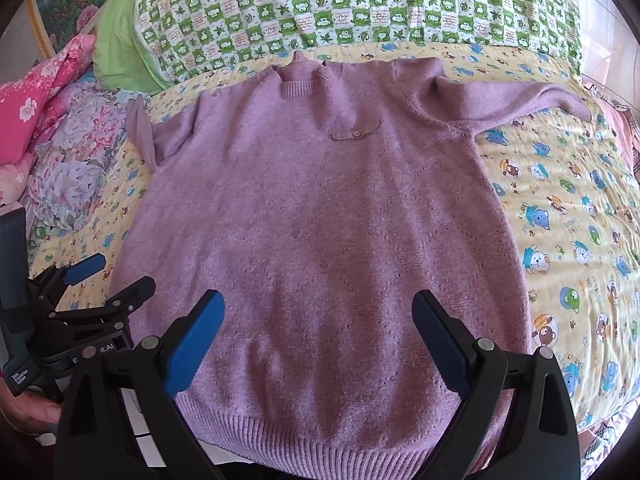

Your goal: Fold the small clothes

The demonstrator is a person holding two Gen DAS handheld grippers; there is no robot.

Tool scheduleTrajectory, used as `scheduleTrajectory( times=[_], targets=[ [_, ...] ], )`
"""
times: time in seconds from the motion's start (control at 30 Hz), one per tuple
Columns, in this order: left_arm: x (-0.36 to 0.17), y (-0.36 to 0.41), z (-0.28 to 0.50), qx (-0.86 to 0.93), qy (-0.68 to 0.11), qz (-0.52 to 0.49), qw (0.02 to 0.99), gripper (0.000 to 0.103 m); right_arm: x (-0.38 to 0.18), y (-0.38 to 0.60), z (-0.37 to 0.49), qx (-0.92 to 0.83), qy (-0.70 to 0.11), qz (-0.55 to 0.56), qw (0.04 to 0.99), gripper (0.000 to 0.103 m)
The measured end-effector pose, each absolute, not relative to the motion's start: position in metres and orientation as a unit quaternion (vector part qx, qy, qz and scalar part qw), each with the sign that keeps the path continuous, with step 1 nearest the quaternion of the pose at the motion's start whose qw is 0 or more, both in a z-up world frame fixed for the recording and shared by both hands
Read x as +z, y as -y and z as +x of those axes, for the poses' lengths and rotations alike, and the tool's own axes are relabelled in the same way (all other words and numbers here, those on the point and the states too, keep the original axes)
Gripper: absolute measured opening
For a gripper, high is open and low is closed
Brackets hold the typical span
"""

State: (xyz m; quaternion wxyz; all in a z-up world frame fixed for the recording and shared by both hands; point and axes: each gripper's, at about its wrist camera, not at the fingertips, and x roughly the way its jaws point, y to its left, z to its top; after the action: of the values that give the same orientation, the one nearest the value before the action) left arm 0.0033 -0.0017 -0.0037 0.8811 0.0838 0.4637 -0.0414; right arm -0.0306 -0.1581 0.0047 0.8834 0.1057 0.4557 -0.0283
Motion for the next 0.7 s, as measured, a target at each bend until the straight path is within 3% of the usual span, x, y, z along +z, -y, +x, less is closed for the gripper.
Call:
scheduleTrajectory(
  times=[0.7],
  targets=[
    [-0.0077,0.0034,0.0071,-0.05,-0.46,0.082,0.883,0.09,0.0053,0.1607,-0.0264,-0.032,-0.454,0.106,0.884,0.095]
  ],
)
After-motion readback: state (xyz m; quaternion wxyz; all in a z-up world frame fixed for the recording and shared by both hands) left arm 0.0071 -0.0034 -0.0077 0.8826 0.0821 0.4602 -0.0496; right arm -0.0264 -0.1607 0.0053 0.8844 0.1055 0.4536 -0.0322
